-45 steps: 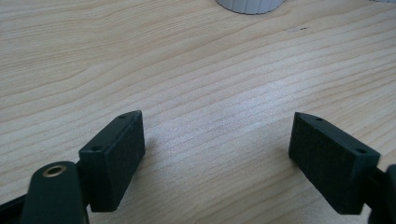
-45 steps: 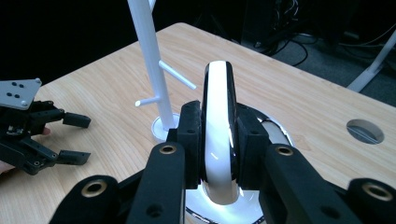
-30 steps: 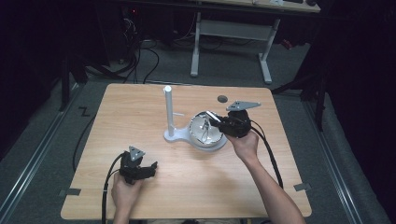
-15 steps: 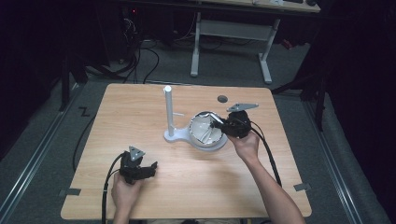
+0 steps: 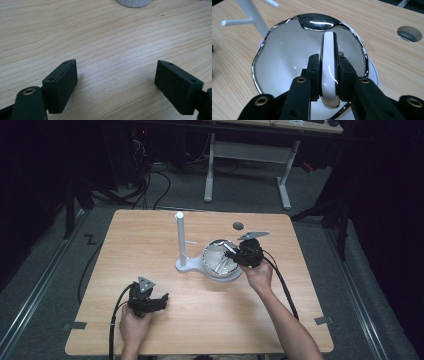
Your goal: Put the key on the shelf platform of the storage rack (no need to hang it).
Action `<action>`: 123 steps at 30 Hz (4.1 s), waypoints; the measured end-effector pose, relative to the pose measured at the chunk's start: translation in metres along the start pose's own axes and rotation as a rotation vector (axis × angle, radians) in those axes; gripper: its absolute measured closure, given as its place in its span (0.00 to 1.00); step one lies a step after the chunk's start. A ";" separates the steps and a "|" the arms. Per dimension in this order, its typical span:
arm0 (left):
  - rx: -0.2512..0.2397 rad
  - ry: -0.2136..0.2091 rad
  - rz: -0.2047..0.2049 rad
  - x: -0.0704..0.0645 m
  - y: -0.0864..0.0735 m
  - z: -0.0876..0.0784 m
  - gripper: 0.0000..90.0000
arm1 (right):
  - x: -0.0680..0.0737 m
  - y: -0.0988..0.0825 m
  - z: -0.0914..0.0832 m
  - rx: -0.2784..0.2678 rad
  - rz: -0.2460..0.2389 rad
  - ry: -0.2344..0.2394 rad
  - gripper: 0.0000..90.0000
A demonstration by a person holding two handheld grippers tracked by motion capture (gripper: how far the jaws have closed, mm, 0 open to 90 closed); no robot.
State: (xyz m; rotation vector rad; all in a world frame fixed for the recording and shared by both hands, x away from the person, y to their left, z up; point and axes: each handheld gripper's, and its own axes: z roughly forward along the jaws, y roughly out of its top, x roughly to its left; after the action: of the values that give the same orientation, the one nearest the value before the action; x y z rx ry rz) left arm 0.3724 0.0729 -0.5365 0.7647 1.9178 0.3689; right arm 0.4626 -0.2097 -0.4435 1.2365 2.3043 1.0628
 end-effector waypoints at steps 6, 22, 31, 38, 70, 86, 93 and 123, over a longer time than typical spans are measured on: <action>0.000 0.000 0.000 0.000 0.000 0.000 0.21 | -0.001 -0.002 0.009 0.030 0.002 -0.005 0.84; -0.003 0.002 -0.001 0.000 0.000 0.000 0.21 | 0.002 -0.006 0.020 0.071 -0.002 0.003 0.80; -0.001 -0.005 0.012 0.001 -0.001 -0.001 0.21 | 0.008 -0.006 0.020 0.081 -0.022 0.004 0.68; 0.001 0.000 0.003 0.000 -0.001 -0.001 0.21 | 0.014 -0.004 0.015 0.056 -0.051 0.001 0.59; 0.001 -0.004 0.007 0.000 -0.001 -0.001 0.21 | -0.003 -0.009 -0.023 -0.032 0.026 -0.002 0.54; 0.002 -0.002 0.003 0.000 -0.001 -0.001 0.21 | -0.008 -0.013 -0.043 -0.056 0.040 -0.024 0.55; 0.000 -0.006 0.013 0.000 -0.001 0.000 0.21 | -0.015 -0.024 -0.053 -0.068 0.064 -0.035 0.56; 0.010 -0.016 0.021 0.001 -0.002 -0.002 0.21 | -0.029 -0.050 -0.111 -0.197 0.117 -0.074 0.56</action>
State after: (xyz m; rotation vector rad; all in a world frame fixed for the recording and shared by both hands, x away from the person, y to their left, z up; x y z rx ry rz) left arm 0.3699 0.0721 -0.5371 0.7933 1.8994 0.3652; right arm 0.3861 -0.3020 -0.4078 1.3203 2.0392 1.2290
